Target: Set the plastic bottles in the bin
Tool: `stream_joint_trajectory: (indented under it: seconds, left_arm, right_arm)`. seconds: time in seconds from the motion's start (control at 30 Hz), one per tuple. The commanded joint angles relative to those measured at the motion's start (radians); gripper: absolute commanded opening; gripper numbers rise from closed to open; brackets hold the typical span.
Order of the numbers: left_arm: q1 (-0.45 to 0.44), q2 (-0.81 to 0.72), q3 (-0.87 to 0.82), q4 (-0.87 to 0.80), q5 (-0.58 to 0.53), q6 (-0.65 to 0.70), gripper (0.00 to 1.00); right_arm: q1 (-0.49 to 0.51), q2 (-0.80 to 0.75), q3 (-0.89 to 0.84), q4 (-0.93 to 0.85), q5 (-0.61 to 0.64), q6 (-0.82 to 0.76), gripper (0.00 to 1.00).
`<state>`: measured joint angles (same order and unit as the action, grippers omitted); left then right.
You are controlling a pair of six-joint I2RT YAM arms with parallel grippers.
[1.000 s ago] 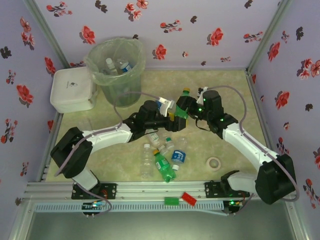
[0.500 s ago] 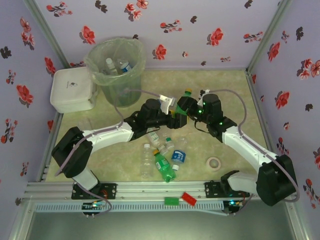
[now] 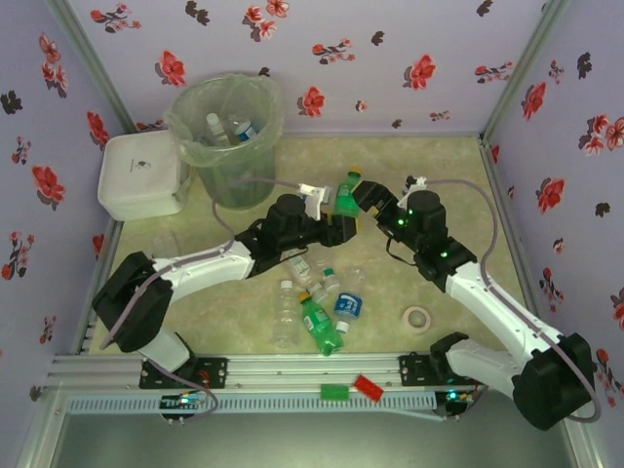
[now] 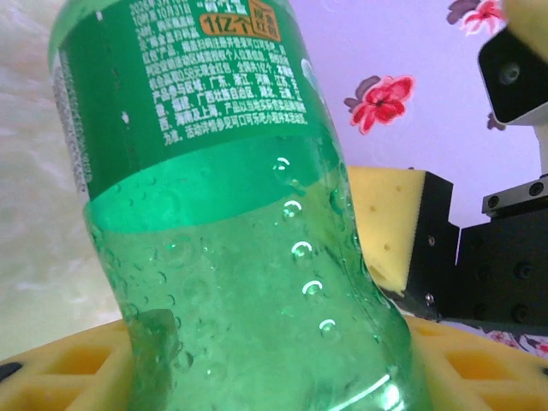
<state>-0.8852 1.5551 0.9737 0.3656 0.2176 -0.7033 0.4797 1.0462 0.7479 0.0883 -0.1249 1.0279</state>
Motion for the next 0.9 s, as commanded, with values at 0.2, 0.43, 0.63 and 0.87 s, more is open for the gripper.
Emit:
stream_joint_trajectory:
  seconds: [0.2, 0.43, 0.63, 0.87]
  left_arm:
    - [0.041, -0.22, 0.211, -0.429, -0.241, 0.231, 0.48]
    - [0.242, -0.184, 0.495, -0.618, -0.216, 0.363, 0.37]
    - [0.447, -0.084, 0.621, -0.64, -0.158, 0.353, 0.33]
    - [0.646, 0.056, 0.74, -0.755, -0.101, 0.343, 0.35]
  right_arm:
    - [-0.033, -0.002, 0.01, -0.089, 0.053, -0.128, 1.0]
    - [-0.045, -0.003, 0.011, -0.18, 0.048, -0.184, 1.0]
    - [-0.055, -0.005, 0.014, -0.268, 0.085, -0.243, 1.0]
    - [-0.068, -0.002, -0.009, -0.295, 0.141, -0.259, 1.0]
